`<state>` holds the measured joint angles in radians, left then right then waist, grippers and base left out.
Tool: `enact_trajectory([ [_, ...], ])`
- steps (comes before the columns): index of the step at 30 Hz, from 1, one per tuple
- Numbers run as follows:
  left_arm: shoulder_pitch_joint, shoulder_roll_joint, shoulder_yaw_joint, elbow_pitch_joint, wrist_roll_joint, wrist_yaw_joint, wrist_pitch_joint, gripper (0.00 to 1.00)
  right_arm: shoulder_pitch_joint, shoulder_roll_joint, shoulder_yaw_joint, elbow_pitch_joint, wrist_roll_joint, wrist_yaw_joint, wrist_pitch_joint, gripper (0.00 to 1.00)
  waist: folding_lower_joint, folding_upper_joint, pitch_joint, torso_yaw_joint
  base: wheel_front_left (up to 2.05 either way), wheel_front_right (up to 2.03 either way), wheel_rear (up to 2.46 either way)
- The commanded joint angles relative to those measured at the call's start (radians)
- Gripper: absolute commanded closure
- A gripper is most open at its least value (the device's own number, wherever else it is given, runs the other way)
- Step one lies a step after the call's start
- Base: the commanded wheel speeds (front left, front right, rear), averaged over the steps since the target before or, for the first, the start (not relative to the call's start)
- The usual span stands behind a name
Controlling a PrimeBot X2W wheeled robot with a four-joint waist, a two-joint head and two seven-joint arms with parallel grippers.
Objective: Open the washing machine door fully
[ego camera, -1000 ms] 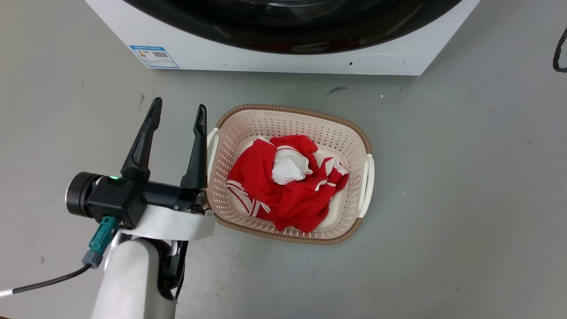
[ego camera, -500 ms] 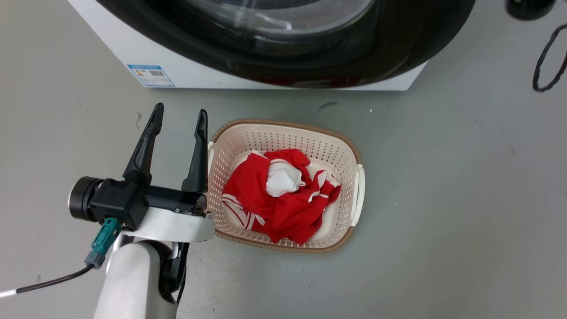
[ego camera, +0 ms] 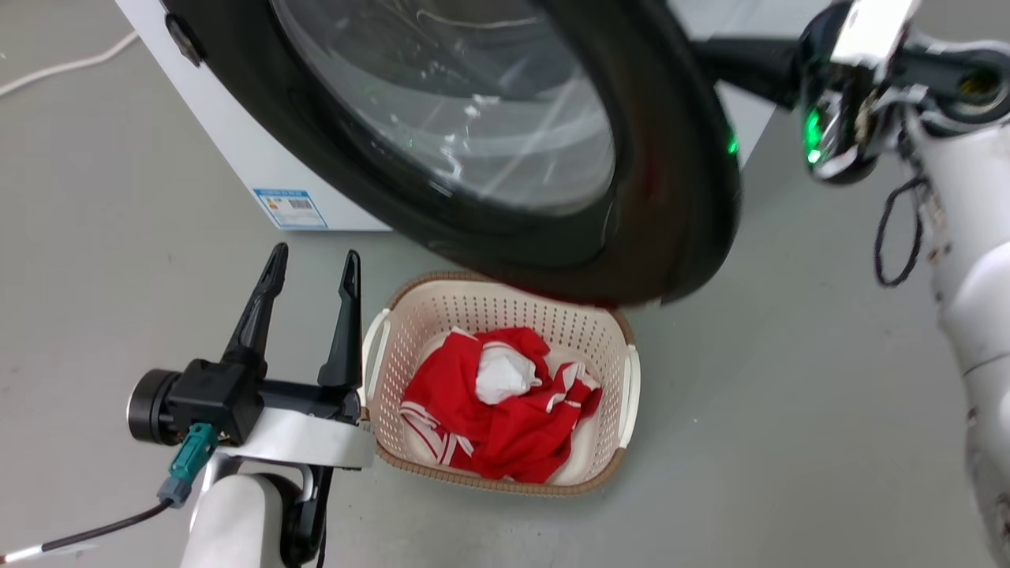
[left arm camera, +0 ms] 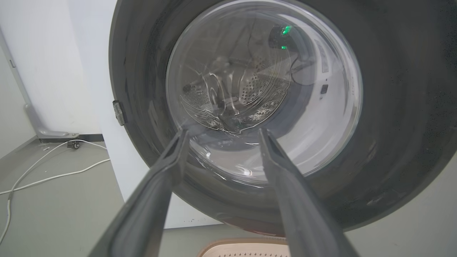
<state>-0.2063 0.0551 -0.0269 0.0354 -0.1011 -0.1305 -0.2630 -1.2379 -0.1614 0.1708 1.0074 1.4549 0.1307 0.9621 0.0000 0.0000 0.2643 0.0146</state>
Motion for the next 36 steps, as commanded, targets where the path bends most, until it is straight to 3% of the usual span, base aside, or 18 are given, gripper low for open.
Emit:
enact_trajectory([
  [1, 0.018, -0.001, 0.003, 0.005, 0.002, 0.002, -0.003, 0.0, 0.042, 0.024, 0.009, -0.026, 0.008, 0.0, 0.021, 1.0, 0.0, 0.0, -0.036, 0.003, 0.0, 0.0, 0.0],
  [11, 0.082, -0.004, 0.001, 0.023, 0.013, 0.009, -0.003, 0.0, 0.272, 0.099, 0.031, -0.238, 0.082, 0.0, 0.094, 1.0, 0.0, 0.0, -0.124, 0.009, 0.0, 0.0, 0.0],
  [21, 0.099, -0.005, -0.008, 0.031, 0.012, 0.012, -0.003, 0.0, 0.399, 0.115, 0.105, -0.359, 0.17, 0.0, 0.083, 1.0, 0.0, 0.0, -0.156, 0.013, 0.0, 0.0, 0.0],
  [28, 0.109, -0.005, -0.015, 0.034, 0.002, 0.021, -0.003, 0.0, 0.454, 0.112, 0.093, -0.416, 0.179, 0.0, -0.091, 1.0, 0.0, 0.0, -0.171, 0.016, 0.0, 0.0, 0.0],
  [36, 0.121, -0.005, -0.011, 0.04, -0.001, 0.025, -0.003, 0.0, 0.6, 0.078, -0.042, -0.549, 0.18, 0.0, -0.34, 1.0, 0.0, 0.0, -0.195, 0.01, 0.0, 0.0, 0.0],
])
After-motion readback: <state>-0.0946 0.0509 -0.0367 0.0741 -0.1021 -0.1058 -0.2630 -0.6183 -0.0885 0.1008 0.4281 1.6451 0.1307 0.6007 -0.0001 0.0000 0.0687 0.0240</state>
